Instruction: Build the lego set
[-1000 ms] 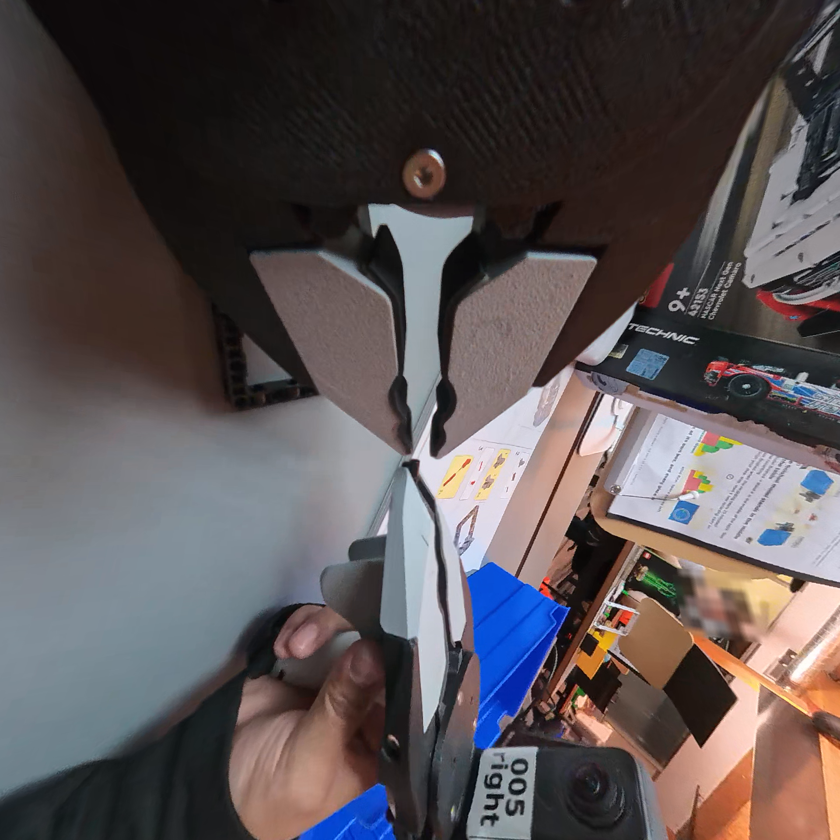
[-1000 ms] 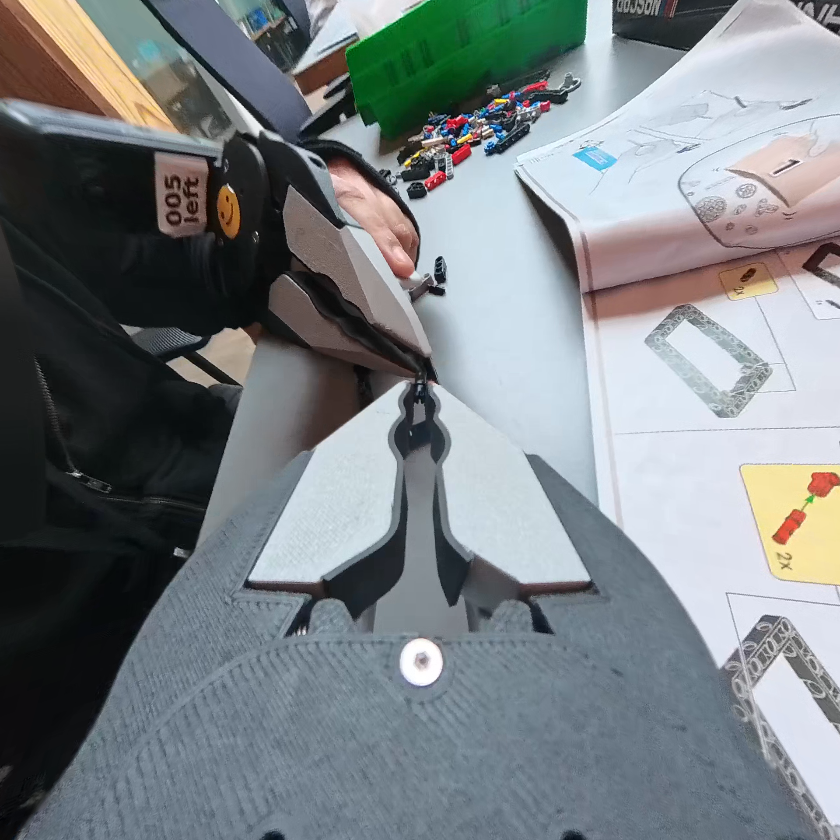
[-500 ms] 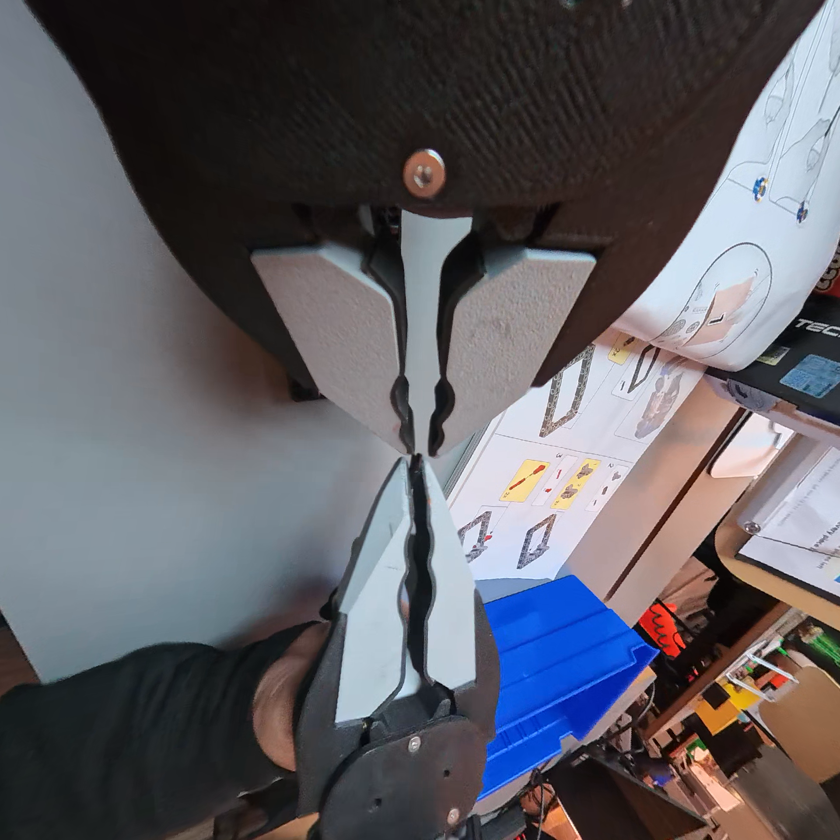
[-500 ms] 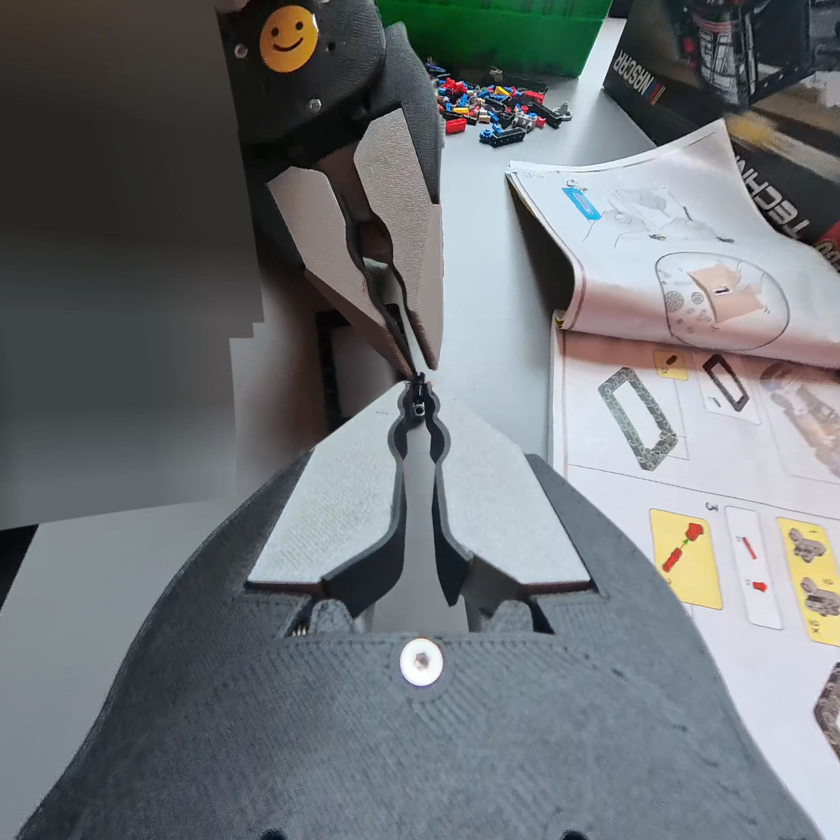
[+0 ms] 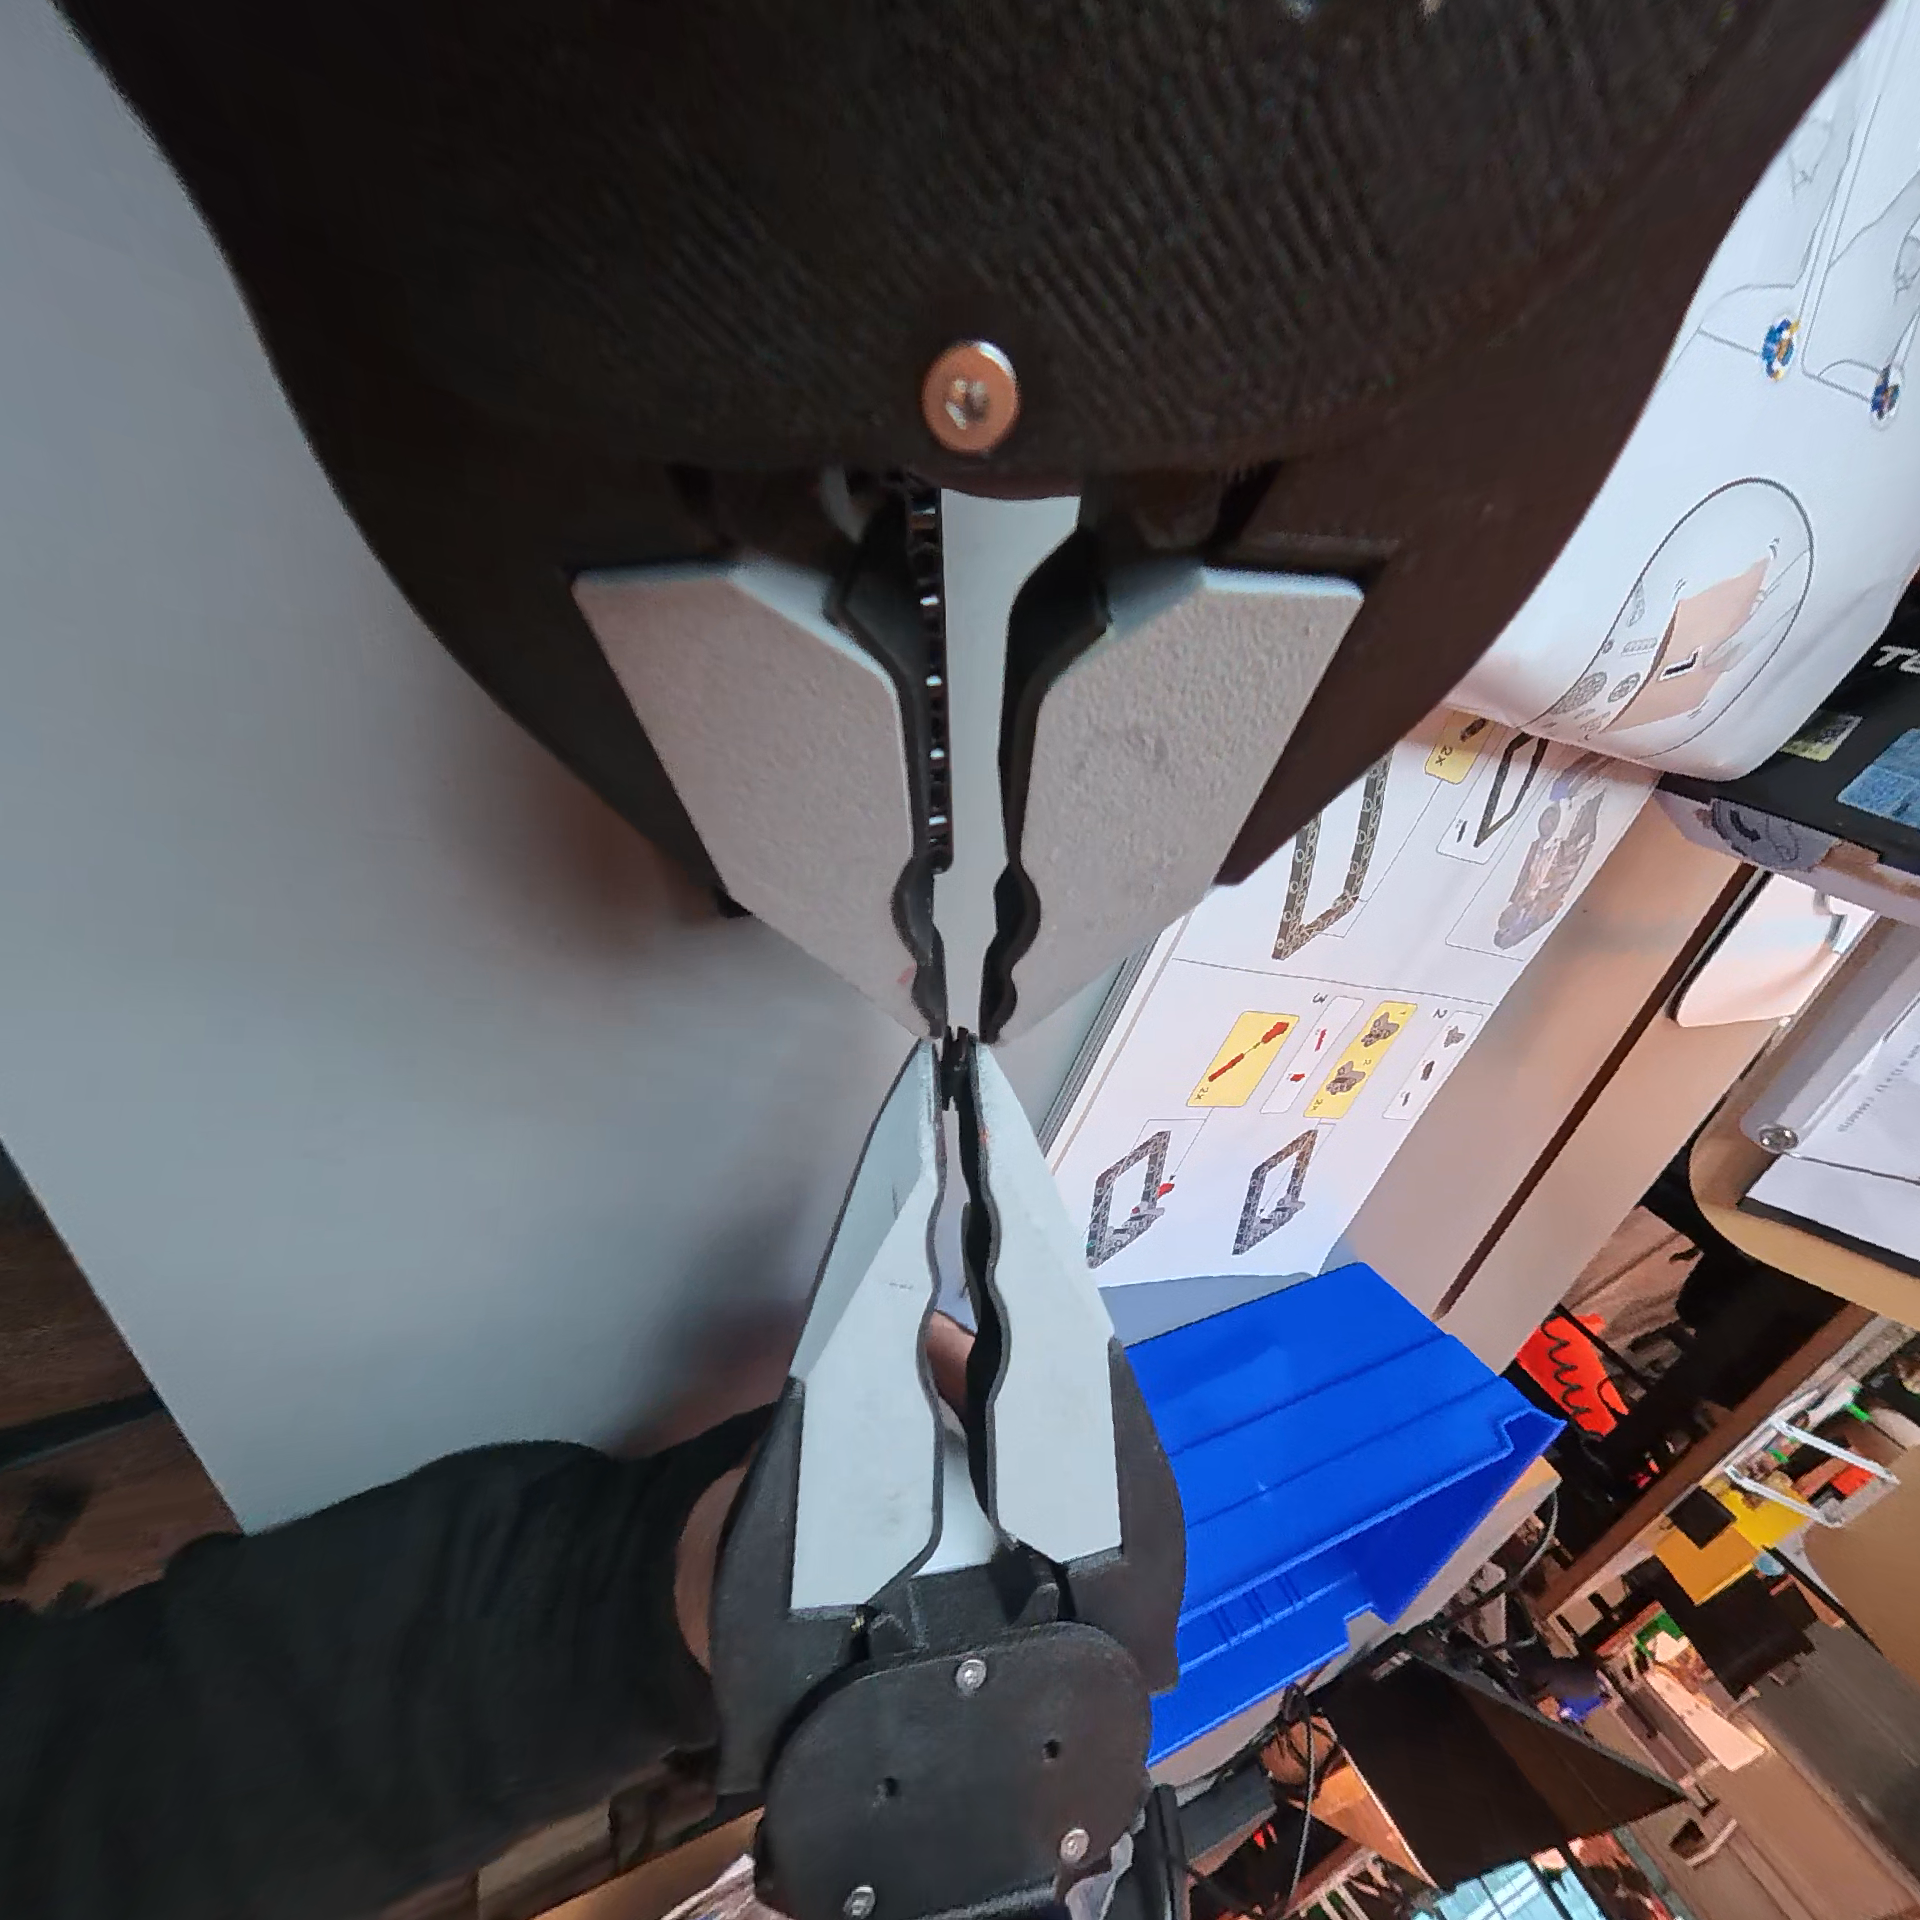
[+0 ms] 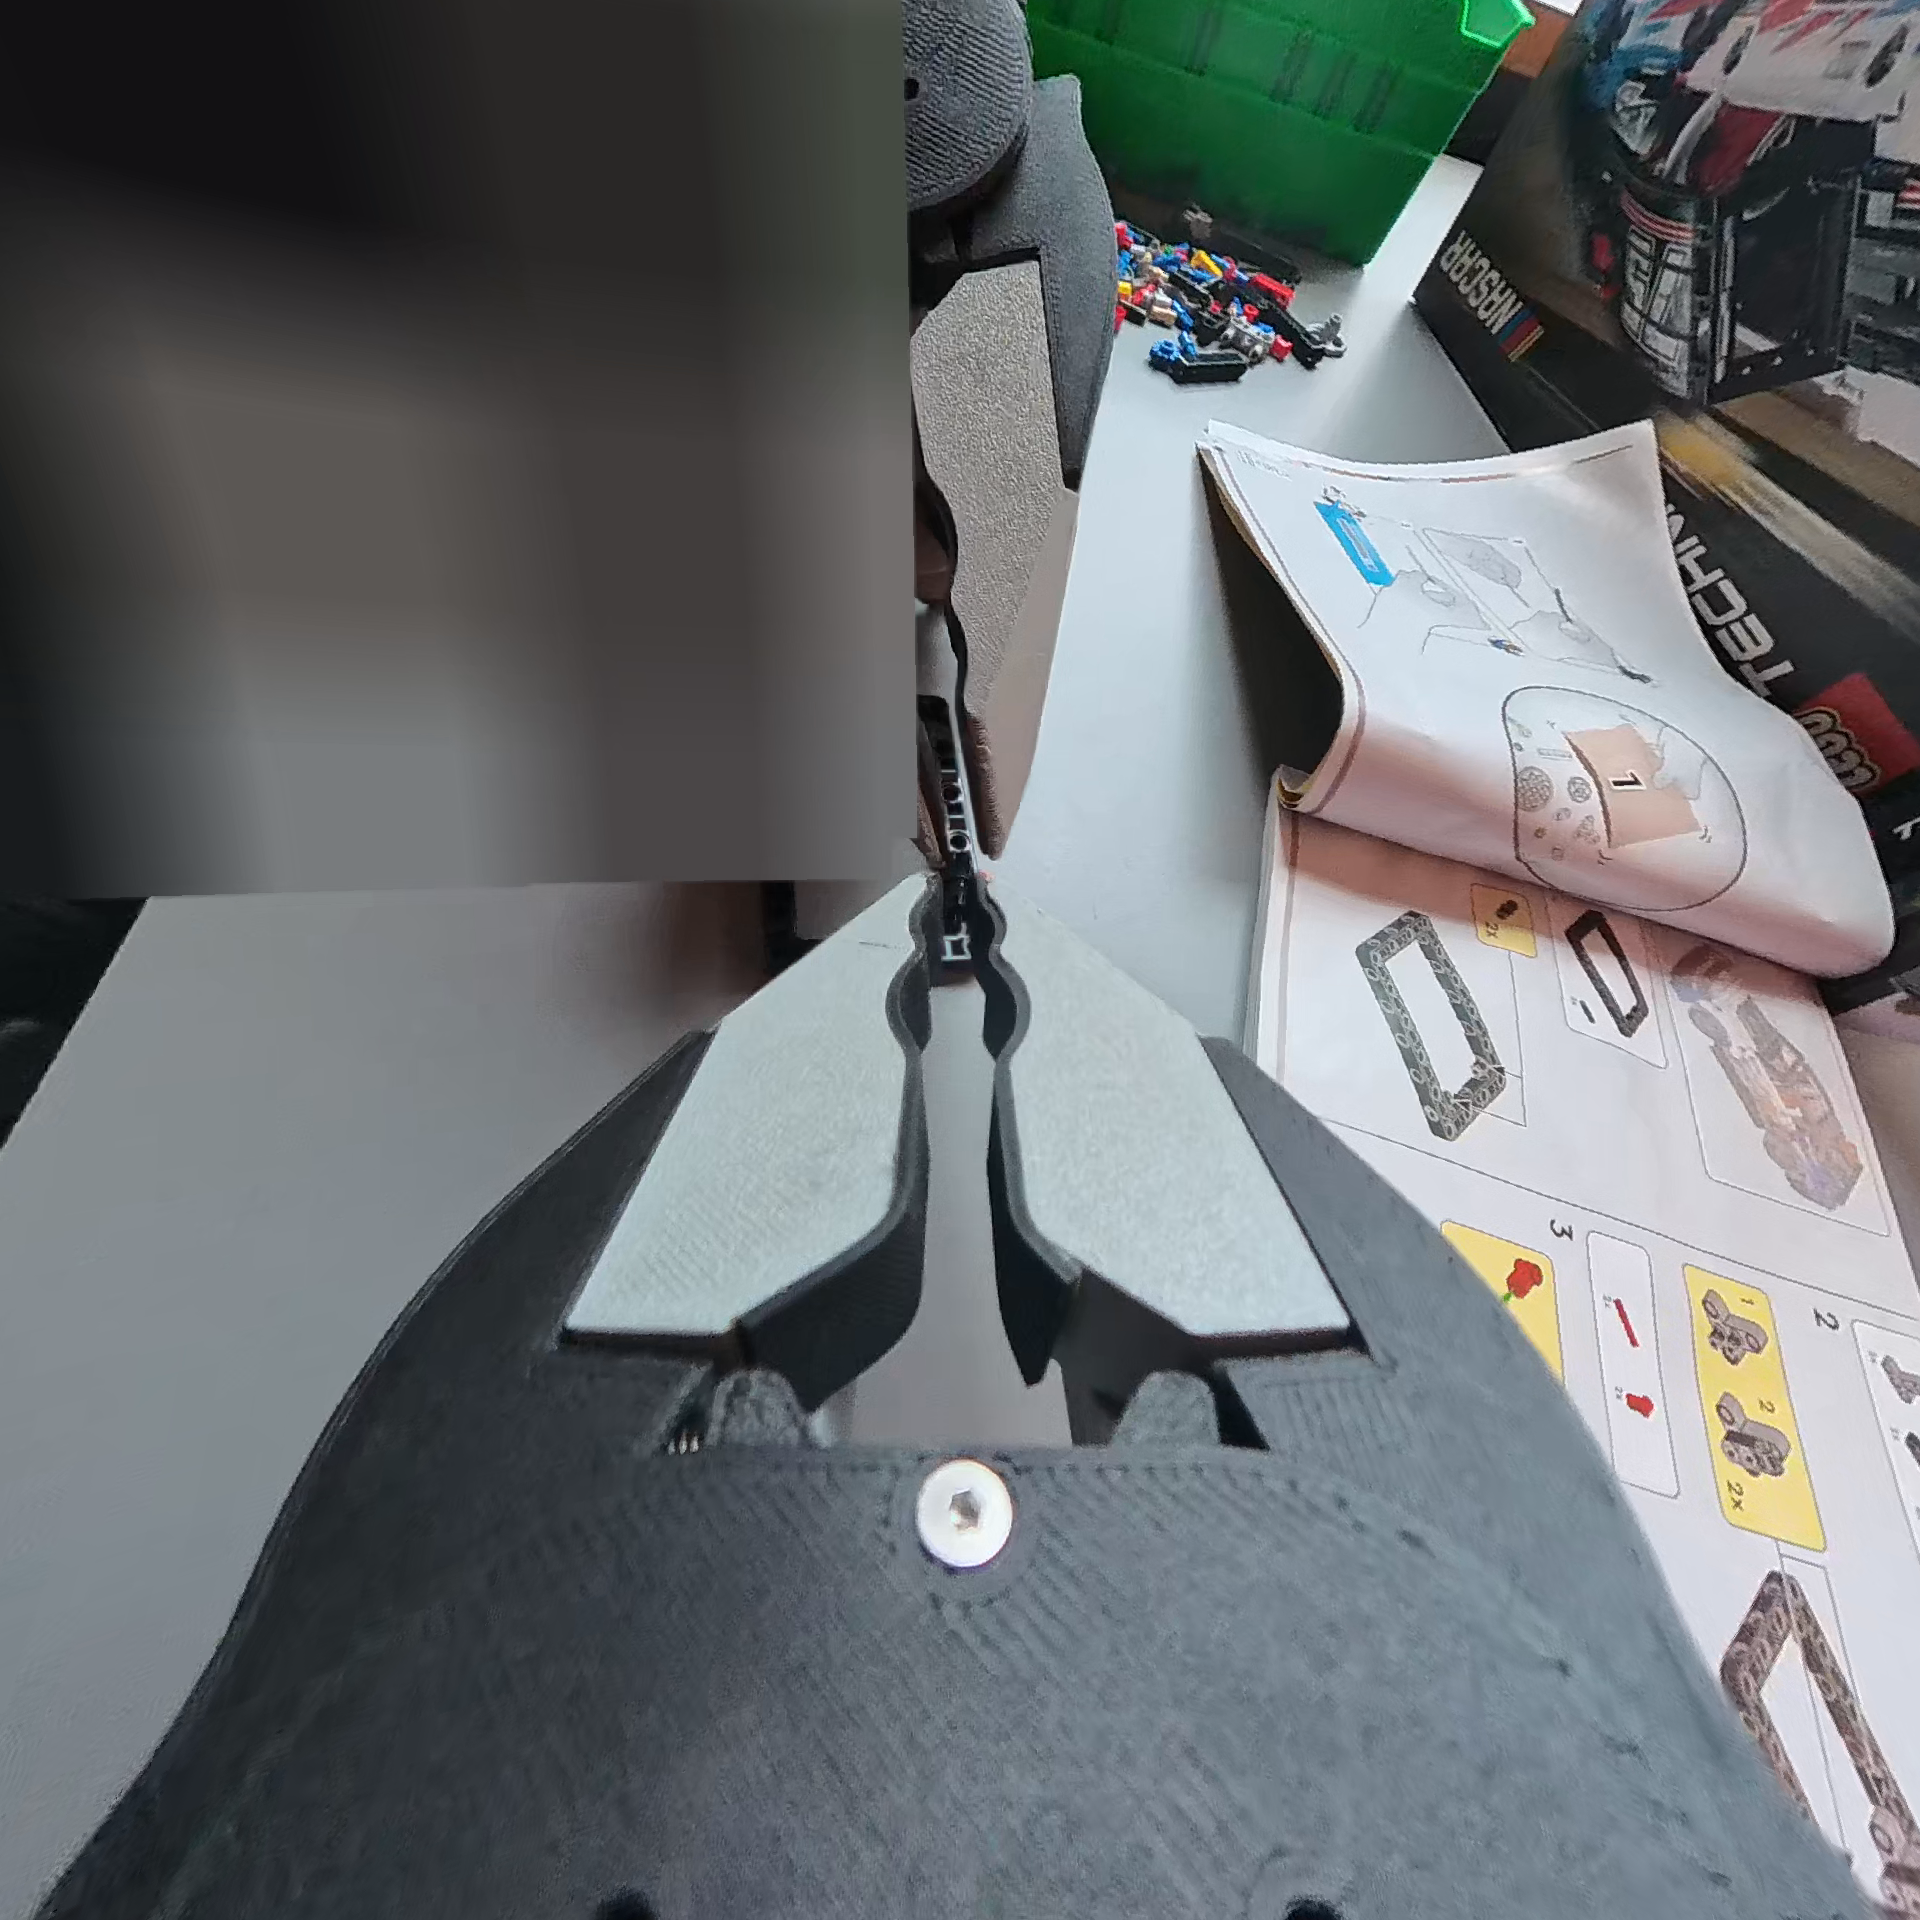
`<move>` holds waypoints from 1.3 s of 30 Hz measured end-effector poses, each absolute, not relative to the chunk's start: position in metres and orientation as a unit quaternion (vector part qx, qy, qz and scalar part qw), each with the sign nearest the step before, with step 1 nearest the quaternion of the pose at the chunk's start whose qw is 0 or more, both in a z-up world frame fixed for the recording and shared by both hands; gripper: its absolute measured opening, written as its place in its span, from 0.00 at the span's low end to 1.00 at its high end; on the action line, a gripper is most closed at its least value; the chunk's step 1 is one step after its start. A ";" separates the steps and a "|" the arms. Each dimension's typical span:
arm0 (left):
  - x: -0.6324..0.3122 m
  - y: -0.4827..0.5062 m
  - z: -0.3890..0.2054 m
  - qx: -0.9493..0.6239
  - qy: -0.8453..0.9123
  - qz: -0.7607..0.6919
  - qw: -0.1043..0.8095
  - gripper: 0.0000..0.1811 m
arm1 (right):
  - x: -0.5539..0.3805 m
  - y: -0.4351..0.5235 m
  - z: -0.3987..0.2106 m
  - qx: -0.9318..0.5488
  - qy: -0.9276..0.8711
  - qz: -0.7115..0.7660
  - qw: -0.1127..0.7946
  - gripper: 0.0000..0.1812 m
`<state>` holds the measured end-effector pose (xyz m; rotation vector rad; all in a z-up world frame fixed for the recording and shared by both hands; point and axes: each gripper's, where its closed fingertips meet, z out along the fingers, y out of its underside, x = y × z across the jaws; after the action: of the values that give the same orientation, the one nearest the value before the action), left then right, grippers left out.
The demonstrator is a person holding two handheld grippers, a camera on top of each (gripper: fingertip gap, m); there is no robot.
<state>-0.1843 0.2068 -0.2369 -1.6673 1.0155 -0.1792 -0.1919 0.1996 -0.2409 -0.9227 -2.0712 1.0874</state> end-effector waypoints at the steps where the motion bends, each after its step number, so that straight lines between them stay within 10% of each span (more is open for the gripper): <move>1: -0.184 0.206 -0.236 -0.703 0.434 -0.075 0.558 0.02 | -0.191 0.199 -0.240 -0.344 -0.783 0.415 0.310 0.01; 39: -0.190 0.209 -0.233 -0.673 0.472 0.064 0.566 0.00 | -0.193 0.209 -0.244 -0.298 -0.807 0.311 0.404 0.00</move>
<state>-0.1901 0.2094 -0.2332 -1.5812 1.1092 0.1504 -0.1929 0.2092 -0.2438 -0.7536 -2.0370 0.7859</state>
